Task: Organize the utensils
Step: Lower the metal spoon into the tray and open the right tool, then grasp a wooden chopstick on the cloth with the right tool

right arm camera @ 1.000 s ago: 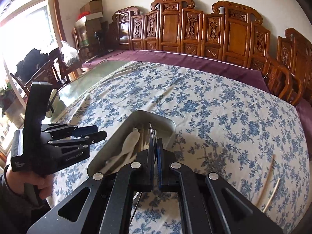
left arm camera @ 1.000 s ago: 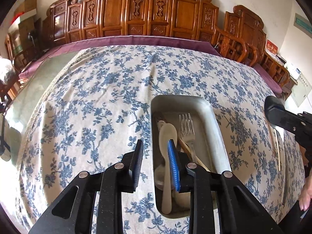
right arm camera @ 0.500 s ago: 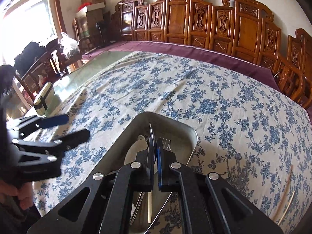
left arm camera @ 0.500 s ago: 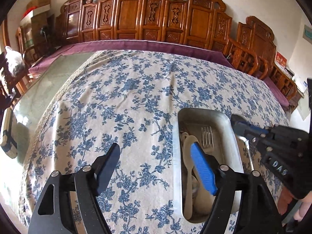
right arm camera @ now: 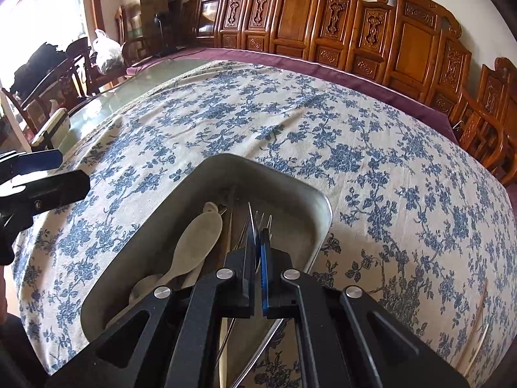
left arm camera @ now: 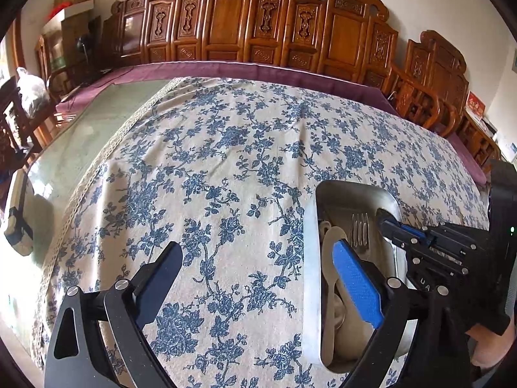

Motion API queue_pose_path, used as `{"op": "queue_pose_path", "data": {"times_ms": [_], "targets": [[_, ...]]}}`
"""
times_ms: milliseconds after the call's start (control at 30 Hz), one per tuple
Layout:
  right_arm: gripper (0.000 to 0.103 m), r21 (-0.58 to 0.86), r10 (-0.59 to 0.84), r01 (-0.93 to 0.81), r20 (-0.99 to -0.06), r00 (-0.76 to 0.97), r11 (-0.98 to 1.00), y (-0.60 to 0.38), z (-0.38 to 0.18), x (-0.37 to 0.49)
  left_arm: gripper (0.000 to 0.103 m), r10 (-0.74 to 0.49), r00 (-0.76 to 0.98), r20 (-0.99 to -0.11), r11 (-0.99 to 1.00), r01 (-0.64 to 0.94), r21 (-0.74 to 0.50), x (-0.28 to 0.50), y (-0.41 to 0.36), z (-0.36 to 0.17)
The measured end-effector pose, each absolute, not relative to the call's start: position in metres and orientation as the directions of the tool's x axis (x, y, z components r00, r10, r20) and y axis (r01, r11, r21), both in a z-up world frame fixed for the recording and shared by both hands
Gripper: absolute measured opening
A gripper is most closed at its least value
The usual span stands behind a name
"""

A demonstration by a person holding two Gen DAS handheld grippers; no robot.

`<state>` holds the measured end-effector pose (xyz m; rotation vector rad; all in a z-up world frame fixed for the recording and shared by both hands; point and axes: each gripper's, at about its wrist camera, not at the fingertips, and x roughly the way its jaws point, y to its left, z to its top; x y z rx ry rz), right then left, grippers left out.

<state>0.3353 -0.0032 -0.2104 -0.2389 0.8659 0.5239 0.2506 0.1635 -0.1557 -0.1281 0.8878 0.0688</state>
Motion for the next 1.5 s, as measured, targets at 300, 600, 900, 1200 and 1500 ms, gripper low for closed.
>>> {"op": "queue_pose_path", "data": {"times_ms": [300, 600, 900, 1200, 1500], "targets": [[0.021, 0.050, 0.387, -0.561, -0.774, 0.501, 0.826, -0.012, -0.203, 0.337, 0.091, 0.006, 0.628, -0.779, 0.991, -0.105, -0.077, 0.250, 0.160, -0.156], [0.026, 0.064, 0.427, -0.580, -0.742, 0.516, 0.812, -0.039, -0.184, 0.313, 0.091, 0.000, 0.631, -0.776, 0.995, -0.078, -0.063, 0.248, 0.146, -0.155], [0.045, 0.077, 0.390, -0.501, -0.732, 0.559, 0.862, -0.118, -0.170, 0.273, 0.091, -0.034, 0.654, -0.755, 0.998, -0.025, -0.066, 0.236, 0.114, -0.150], [0.045, -0.003, 0.228, -0.373, -0.787, 0.574, 0.928, -0.218, -0.191, 0.262, 0.091, -0.035, 0.679, -0.734, 0.999, -0.005, -0.053, 0.220, 0.073, -0.146], [0.039, -0.019, 0.107, -0.218, -0.827, 0.552, 0.976, -0.302, -0.237, 0.281, 0.091, -0.062, 0.668, -0.742, 0.997, 0.013, -0.072, 0.211, 0.032, -0.146]]}}
